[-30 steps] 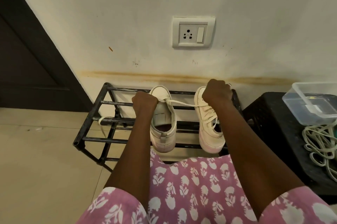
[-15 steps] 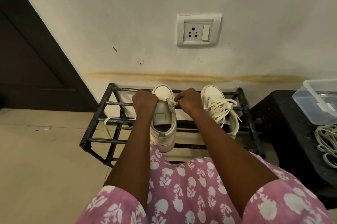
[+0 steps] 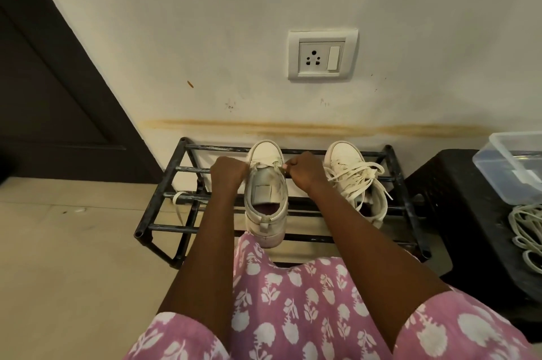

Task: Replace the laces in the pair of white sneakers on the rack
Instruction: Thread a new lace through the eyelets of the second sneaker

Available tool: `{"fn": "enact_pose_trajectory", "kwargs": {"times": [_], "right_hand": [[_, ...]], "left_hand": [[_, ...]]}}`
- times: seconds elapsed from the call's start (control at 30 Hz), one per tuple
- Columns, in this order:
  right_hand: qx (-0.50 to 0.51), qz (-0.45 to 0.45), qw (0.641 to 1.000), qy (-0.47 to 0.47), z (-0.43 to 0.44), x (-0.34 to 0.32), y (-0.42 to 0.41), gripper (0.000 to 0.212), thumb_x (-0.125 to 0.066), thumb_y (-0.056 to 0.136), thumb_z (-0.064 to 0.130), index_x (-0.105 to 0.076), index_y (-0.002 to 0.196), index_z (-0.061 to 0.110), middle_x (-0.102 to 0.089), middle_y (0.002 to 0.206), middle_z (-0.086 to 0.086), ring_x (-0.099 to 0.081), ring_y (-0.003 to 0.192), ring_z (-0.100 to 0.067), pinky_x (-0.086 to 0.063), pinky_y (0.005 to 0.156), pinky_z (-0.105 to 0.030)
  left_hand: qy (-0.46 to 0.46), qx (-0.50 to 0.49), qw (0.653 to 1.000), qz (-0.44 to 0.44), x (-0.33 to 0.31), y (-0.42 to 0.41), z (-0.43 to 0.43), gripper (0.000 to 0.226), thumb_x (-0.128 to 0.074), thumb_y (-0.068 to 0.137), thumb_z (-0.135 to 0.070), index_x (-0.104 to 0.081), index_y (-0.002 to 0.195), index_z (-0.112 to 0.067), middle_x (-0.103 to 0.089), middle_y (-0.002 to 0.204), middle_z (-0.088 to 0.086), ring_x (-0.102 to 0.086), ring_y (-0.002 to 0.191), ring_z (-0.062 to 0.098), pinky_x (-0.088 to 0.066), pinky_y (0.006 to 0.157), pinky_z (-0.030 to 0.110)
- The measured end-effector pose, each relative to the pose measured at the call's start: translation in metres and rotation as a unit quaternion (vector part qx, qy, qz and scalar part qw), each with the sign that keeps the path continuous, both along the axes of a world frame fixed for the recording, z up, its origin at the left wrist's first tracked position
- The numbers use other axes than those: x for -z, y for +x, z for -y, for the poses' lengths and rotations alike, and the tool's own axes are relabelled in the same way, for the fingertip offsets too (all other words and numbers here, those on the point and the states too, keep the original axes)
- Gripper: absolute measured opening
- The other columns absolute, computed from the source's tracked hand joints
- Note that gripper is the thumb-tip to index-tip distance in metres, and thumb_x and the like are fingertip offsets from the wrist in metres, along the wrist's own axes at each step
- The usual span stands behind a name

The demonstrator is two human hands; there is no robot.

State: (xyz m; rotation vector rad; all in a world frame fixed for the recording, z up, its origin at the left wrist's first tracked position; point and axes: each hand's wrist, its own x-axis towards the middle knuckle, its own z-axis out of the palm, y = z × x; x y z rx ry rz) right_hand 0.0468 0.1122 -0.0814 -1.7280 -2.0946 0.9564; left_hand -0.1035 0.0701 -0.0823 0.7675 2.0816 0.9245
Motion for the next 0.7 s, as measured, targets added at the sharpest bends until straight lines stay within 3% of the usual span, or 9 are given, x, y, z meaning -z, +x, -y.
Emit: {"fn": "enact_pose_trajectory", "kwargs": {"times": [0.1,0.13,0.2,0.27,0.3,0.4,0.5,0.63,0.7], "right_hand": [[0.037,-0.036,0.999,-0.013,0.002,0.003,-0.008,0.028,-0.061,0.090,0.020,-0.072,0.094,-0.006,-0.071,0.095,-0.020,-0.065,0.092,-0.031,-0.050,0.085,-0.036],[0.053,-0.051,0.997,-0.023,0.001,0.004,-0.009,0.025,-0.063,0.088,0.016,-0.071,0.093,-0.007,-0.070,0.095,-0.021,-0.066,0.091,-0.031,-0.051,0.084,-0.037],[0.084,-0.052,0.994,-0.042,-0.002,0.003,-0.010,0.022,-0.066,0.085,0.011,-0.071,0.092,-0.008,-0.070,0.091,-0.018,-0.065,0.081,-0.026,-0.053,0.066,-0.030],[0.102,-0.019,0.993,-0.049,-0.004,0.001,-0.009,0.018,-0.064,0.084,0.012,-0.070,0.087,-0.005,-0.064,0.077,-0.011,-0.056,0.064,-0.017,-0.036,0.043,-0.020],[0.109,-0.014,0.993,-0.052,-0.005,0.002,-0.010,0.015,-0.063,0.085,0.012,-0.069,0.084,-0.002,-0.059,0.072,-0.007,-0.053,0.063,-0.016,-0.029,0.040,-0.018],[0.135,-0.033,0.987,-0.081,-0.005,0.007,-0.014,0.017,-0.057,0.089,0.013,-0.066,0.082,0.000,-0.057,0.076,-0.005,-0.052,0.069,-0.016,-0.028,0.041,-0.020],[0.175,-0.069,0.975,-0.118,-0.006,0.013,-0.013,0.024,-0.057,0.089,0.013,-0.056,0.067,0.004,-0.060,0.081,-0.009,-0.052,0.063,-0.017,-0.034,0.047,-0.023],[0.228,-0.139,0.951,-0.157,-0.004,0.014,-0.008,0.017,-0.058,0.086,0.009,-0.068,0.092,-0.004,-0.066,0.083,-0.013,-0.053,0.061,-0.018,-0.036,0.046,-0.023],[0.183,-0.097,0.970,-0.129,-0.002,0.012,-0.007,0.015,-0.061,0.086,0.012,-0.067,0.081,0.000,-0.062,0.075,-0.009,-0.050,0.055,-0.014,-0.034,0.045,-0.021]], "left_hand": [[0.004,0.002,0.999,0.045,0.004,-0.002,0.002,0.033,-0.064,0.085,-0.014,-0.063,0.113,0.005,-0.062,0.079,0.005,-0.059,0.083,0.023,-0.055,0.086,0.037],[0.002,0.011,0.999,0.046,0.003,-0.001,0.003,0.032,-0.064,0.086,-0.013,-0.064,0.113,0.004,-0.065,0.084,0.008,-0.058,0.080,0.022,-0.055,0.086,0.037],[0.012,0.025,0.999,0.032,0.007,0.000,0.003,0.027,-0.061,0.087,-0.011,-0.065,0.111,0.002,-0.068,0.105,0.018,-0.057,0.075,0.020,-0.053,0.083,0.035],[0.010,0.037,0.999,0.000,0.008,0.002,0.002,0.027,-0.056,0.090,-0.011,-0.065,0.111,0.003,-0.065,0.113,0.022,-0.059,0.079,0.022,-0.052,0.080,0.033],[0.005,0.040,0.999,-0.026,0.008,0.003,0.003,0.029,-0.051,0.093,-0.012,-0.063,0.114,0.004,-0.064,0.116,0.022,-0.061,0.088,0.026,-0.051,0.079,0.032],[-0.008,0.057,0.991,-0.120,0.002,0.004,0.008,0.034,-0.034,0.099,-0.009,-0.053,0.126,0.002,-0.057,0.126,0.020,-0.051,0.119,0.033,-0.043,0.092,0.034],[-0.050,0.130,0.970,-0.198,0.004,0.001,0.012,0.034,-0.036,0.097,-0.003,-0.050,0.128,0.000,-0.056,0.128,0.018,-0.049,0.121,0.034,-0.040,0.097,0.036],[-0.040,0.111,0.980,-0.157,0.002,0.007,0.013,0.032,-0.039,0.097,-0.004,-0.056,0.123,0.002,-0.060,0.122,0.018,-0.053,0.117,0.034,-0.046,0.090,0.033],[-0.016,0.064,0.992,-0.111,0.006,0.007,0.013,0.029,-0.042,0.096,-0.006,-0.060,0.115,0.006,-0.061,0.118,0.022,-0.055,0.113,0.036,-0.046,0.081,0.031]]}}
